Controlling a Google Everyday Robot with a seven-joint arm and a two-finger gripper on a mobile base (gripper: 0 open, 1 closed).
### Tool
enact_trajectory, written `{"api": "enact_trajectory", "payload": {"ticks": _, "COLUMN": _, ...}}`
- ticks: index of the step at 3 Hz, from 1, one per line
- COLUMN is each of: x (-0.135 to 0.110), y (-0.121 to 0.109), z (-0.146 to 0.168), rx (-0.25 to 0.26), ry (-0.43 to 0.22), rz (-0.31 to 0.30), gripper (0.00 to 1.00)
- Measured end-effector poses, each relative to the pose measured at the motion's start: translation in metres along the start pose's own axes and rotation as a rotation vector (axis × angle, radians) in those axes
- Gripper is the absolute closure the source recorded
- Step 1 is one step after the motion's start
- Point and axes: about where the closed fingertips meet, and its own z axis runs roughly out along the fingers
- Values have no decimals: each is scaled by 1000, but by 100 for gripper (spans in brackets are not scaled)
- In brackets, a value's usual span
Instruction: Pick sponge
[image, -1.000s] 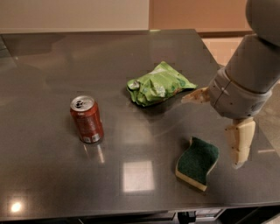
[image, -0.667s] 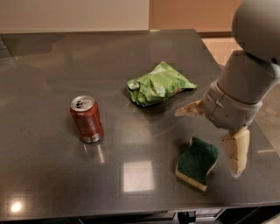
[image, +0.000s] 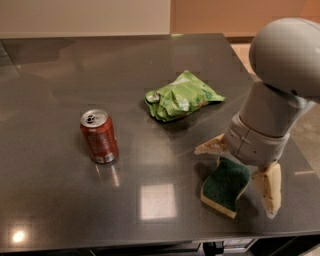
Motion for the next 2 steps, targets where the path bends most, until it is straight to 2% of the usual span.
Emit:
{"api": "enact_trajectory", "payload": {"ticks": 1, "x": -4, "y": 5, "z": 9, "rx": -29, "ry": 12, "rz": -25, "gripper": 18}}
{"api": "enact_trajectory", "payload": {"ticks": 2, "x": -6, "y": 8, "z": 13, "rx": -43, "ry": 20, "rz": -38, "gripper": 41}}
